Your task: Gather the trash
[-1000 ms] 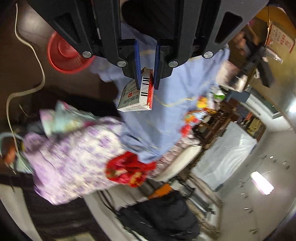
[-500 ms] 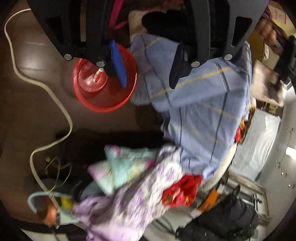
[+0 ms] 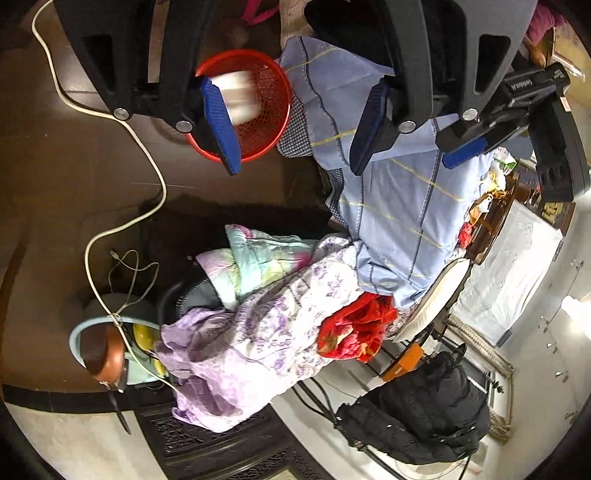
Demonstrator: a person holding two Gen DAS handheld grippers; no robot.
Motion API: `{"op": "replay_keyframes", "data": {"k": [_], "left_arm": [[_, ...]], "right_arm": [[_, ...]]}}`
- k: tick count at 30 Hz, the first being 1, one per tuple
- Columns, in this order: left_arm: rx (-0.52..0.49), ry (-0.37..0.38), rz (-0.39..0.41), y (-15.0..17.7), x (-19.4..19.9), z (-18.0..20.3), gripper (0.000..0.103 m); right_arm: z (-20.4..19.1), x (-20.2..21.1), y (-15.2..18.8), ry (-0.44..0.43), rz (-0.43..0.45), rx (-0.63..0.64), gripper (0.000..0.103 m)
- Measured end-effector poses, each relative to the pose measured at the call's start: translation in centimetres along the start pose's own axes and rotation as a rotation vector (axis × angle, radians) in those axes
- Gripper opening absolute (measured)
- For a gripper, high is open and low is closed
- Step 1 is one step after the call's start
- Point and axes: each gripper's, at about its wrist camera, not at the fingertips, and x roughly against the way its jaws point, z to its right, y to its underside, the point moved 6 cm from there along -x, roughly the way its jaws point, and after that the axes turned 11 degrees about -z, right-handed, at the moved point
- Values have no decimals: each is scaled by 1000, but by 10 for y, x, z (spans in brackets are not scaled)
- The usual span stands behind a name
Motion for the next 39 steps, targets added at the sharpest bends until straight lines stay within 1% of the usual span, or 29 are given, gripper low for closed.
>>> {"op": "replay_keyframes", "data": {"k": [4, 8, 11, 16, 19, 21, 25, 28, 31, 33, 36, 39], "left_arm": [[40, -23, 36, 4, 21, -17, 84], [75, -66, 94, 11, 49, -33, 87], [114, -84, 143, 18, 74, -48, 91], [187, -132, 240, 38, 124, -78, 94], [236, -156, 292, 54, 151, -100, 96], [271, -172, 319, 65, 164, -117, 96], [388, -204, 369, 96, 193, -169, 96], [480, -229, 397, 118, 209, -211, 96], [574, -287, 407, 138, 221, -261, 96], [625, -320, 406, 146, 225, -290, 96], [726, -359, 409, 153, 231, -342, 96], [814, -347, 412, 152, 230, -386, 96]], "right_arm": [[-20, 6, 0, -4, 8, 38, 62], [-50, 20, -5, -17, 37, 92, 65], [-81, 34, -7, -22, 68, 153, 68], [-138, 61, -6, -33, 120, 264, 77], [-170, 69, 0, -48, 126, 316, 82], [-197, 72, 5, -69, 120, 354, 83], [-244, 70, 17, -107, 105, 416, 89], [-278, 58, 29, -137, 72, 454, 91], [-307, 36, 42, -147, 23, 487, 91], [-320, 20, 48, -144, -16, 501, 91], [-339, -4, 58, -134, -68, 515, 91], [-349, -24, 62, -119, -102, 517, 91]]}}
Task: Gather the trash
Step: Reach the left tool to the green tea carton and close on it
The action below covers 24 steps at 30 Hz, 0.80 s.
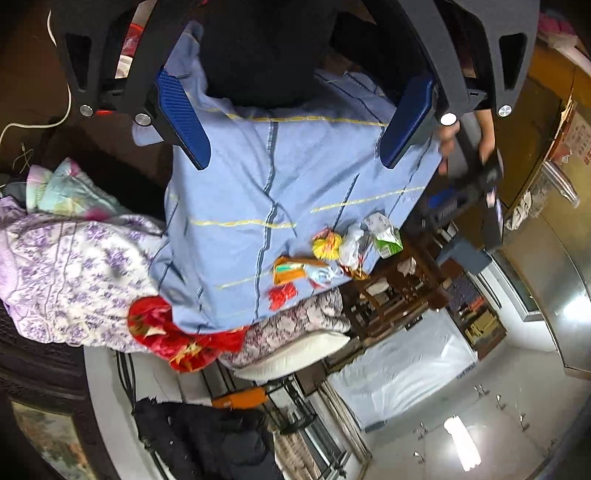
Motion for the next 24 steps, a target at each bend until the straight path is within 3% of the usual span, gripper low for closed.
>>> {"op": "replay_keyframes", "data": {"k": [6, 10, 14, 19, 24], "left_arm": [[60, 5, -29, -44, -48, -16, 96], [89, -30, -73, -42, -71, -39, 97], [147, 94, -138, -34, -70, -58, 97], [193, 26, -172, -21, -64, -87, 96], [214, 70, -149, -16, -49, -97, 96]], "right_arm": [[-6, -25, -7, 12, -25, -32, 91], [-11, -47, -16, 13, -52, -46, 91], [-33, -85, -33, -20, -87, -22, 91], [-65, -137, -58, -72, -123, 7, 91], [-93, -163, -75, -70, -123, 71, 91]]}}
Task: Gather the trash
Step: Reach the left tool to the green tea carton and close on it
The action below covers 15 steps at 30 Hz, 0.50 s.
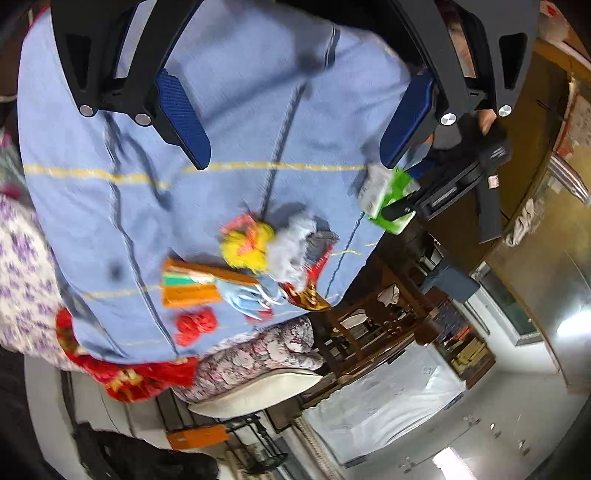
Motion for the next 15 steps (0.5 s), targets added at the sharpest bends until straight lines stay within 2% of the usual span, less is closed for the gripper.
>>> {"op": "replay_keyframes", "data": {"k": [5, 10, 15], "left_arm": [[-11, -47, -5, -2, -6, 1, 96], [-13, -60, -3, -5, -10, 3, 96], [-54, -122, -3, -6, -16, 10, 96]], "right_arm": [[-12, -16, -22, 66, 15, 64, 88], [-25, -32, -47, 162, 51, 156, 79], [-29, -48, -64, 226, 66, 201, 72]]}}
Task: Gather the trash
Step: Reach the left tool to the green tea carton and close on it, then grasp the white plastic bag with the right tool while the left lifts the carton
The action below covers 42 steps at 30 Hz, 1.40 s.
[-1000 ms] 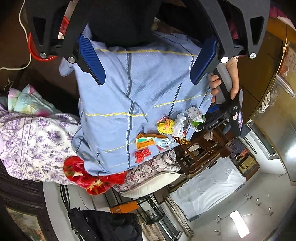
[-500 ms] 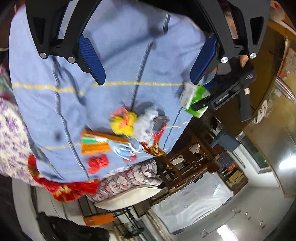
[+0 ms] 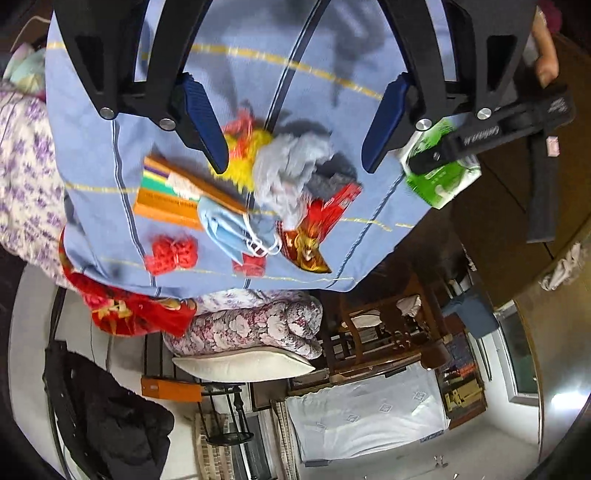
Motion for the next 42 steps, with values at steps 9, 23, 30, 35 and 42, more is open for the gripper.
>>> {"op": "replay_keyframes", "data": {"k": [9, 23, 30, 35, 42], "left_arm": [[-42, -56, 0, 0, -6, 7, 96], [53, -5, 43, -9, 3, -16, 89], [-64, 37, 22, -6, -1, 8, 17], [-148, 162, 121, -2, 32, 36, 18], [-236, 198, 107, 26, 36, 58, 18]], "right_arm": [[13, -2, 1, -59, 10, -62, 7], [33, 90, 50, -172, 98, -152, 7], [46, 105, 66, -150, 105, -173, 7], [58, 128, 73, -128, 137, -186, 7], [70, 150, 81, -130, 164, -205, 7]]}}
